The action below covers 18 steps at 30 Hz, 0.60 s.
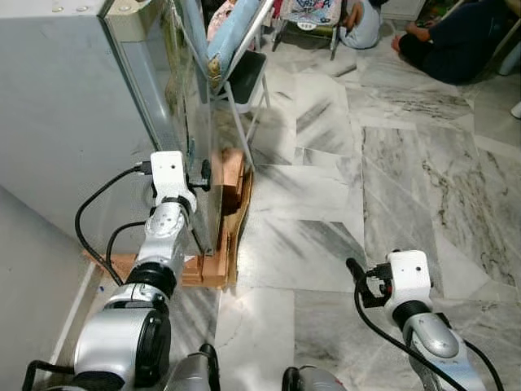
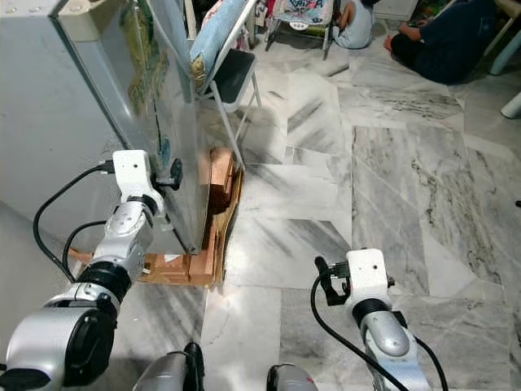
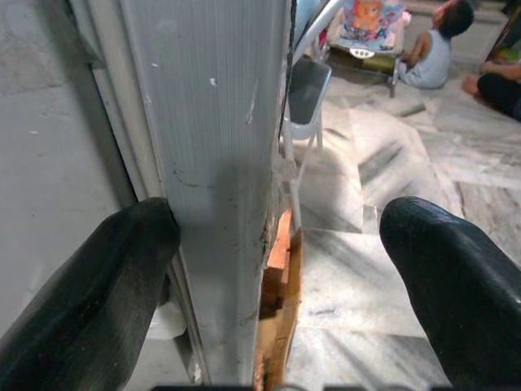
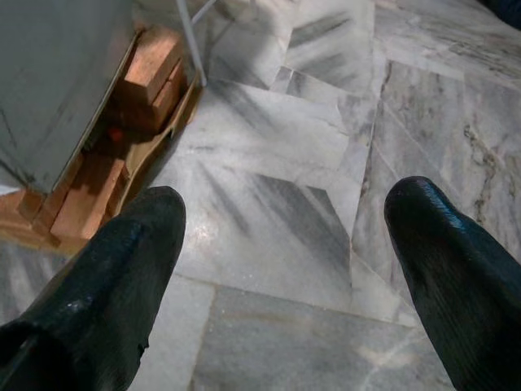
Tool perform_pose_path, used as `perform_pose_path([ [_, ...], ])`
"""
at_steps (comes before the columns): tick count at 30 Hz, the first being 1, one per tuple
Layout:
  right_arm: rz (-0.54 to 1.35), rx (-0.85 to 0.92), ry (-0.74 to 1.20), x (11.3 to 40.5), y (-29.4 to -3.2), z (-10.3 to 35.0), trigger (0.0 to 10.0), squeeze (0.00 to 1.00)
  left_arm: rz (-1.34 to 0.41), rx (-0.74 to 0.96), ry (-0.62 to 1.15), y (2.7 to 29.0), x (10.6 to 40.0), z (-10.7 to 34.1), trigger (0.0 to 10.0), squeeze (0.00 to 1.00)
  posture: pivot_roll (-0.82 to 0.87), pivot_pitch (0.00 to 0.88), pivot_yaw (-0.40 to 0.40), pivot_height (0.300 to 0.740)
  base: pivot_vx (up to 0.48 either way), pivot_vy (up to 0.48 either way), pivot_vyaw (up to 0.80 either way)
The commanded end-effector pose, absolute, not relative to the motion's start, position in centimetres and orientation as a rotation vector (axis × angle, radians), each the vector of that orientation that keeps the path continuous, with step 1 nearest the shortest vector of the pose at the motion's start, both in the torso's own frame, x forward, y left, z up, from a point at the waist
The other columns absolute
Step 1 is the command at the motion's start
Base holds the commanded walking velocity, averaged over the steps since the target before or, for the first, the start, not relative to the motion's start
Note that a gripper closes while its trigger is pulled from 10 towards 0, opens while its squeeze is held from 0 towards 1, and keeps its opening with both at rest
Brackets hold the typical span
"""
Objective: Restocking fridge
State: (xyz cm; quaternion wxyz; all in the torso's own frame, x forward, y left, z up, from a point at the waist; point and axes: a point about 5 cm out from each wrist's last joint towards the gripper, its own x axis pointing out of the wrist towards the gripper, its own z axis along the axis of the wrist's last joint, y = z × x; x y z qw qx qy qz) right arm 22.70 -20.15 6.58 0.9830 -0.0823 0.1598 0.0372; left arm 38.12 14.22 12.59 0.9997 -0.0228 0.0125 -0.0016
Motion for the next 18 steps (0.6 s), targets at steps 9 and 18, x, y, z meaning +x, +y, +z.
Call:
perform_pose_path([
  [9, 0.149, -0.166, 0.531, 20.7, -20.1, 3.3, 10.0, 0.00, -0.378, -0.031, -0.102, 4.3, 38.9, 17.9, 10.0, 0.00, -0.17, 0.178, 0.003, 0.740, 0.000, 0.000, 0.00],
  [18, 0.183, -0.162, 0.540, 21.4, -19.3, 3.2, 10.0, 0.00, -0.943, -0.210, -0.121, -7.9, 32.2, 18.4, 10.0, 0.00, -0.17, 0.162, 0.009, 0.740, 0.000, 0.000, 0.00],
])
